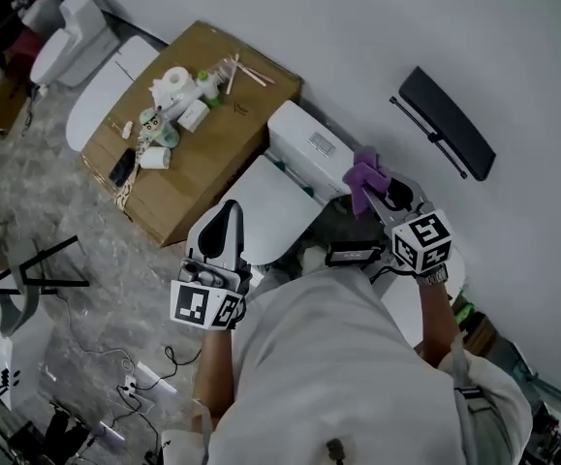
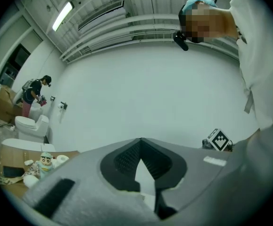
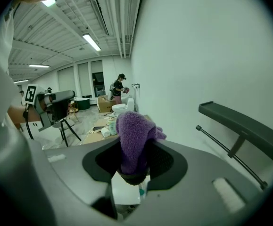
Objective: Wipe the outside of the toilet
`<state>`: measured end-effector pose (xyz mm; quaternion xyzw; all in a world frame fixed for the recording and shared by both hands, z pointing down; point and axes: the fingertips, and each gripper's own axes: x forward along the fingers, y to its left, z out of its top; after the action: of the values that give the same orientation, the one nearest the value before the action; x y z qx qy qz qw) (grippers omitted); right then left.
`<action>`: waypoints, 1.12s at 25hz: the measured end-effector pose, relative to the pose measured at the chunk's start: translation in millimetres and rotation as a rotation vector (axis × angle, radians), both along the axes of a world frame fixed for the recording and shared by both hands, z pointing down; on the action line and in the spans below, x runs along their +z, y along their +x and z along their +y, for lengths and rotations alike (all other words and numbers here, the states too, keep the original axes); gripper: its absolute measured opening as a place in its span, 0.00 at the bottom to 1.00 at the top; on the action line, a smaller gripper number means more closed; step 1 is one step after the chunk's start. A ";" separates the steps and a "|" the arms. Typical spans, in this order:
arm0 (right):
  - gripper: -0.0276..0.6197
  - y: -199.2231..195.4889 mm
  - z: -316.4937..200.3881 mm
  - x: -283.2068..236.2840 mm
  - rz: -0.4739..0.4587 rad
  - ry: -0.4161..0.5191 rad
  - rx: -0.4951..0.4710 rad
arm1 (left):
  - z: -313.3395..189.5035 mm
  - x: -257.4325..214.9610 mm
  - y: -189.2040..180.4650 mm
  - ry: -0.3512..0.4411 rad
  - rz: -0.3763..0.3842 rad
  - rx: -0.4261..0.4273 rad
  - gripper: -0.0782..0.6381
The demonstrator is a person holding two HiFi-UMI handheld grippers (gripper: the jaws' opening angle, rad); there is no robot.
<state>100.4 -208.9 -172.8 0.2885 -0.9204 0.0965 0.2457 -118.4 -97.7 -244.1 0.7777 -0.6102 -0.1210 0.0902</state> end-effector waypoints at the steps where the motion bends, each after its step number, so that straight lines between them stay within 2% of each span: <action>1: 0.27 -6.1 -10.0 2.0 0.003 -0.006 -0.027 | -2.5 -1.1 -1.4 -0.004 -0.001 -0.026 0.12; 5: 0.27 -34.0 -45.4 7.1 -0.001 -0.011 -0.138 | -19.1 -9.1 -0.3 -0.005 0.014 -0.095 0.12; 9: 0.27 -53.9 -78.0 13.9 0.001 -0.013 -0.208 | -44.2 -12.4 4.3 -0.008 -0.003 -0.149 0.12; 12: 0.26 -67.9 -100.0 20.2 -0.008 -0.019 -0.255 | -61.9 -14.8 3.4 0.000 0.038 -0.205 0.12; 16: 0.26 -80.7 -132.6 31.4 -0.046 -0.053 -0.239 | -83.7 -10.9 7.2 -0.010 0.011 -0.243 0.12; 21: 0.26 -99.2 -169.7 64.9 -0.059 -0.141 -0.209 | -117.3 19.7 8.8 -0.047 0.014 -0.253 0.12; 28: 0.27 -139.7 -212.8 140.4 0.043 -0.190 -0.213 | -155.7 66.7 7.5 -0.101 0.018 -0.261 0.12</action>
<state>-39.3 -421.7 -32.4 0.1666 -0.9271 0.1502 0.3003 -110.9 -253.4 -177.5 0.6852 -0.7106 -0.1077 0.1180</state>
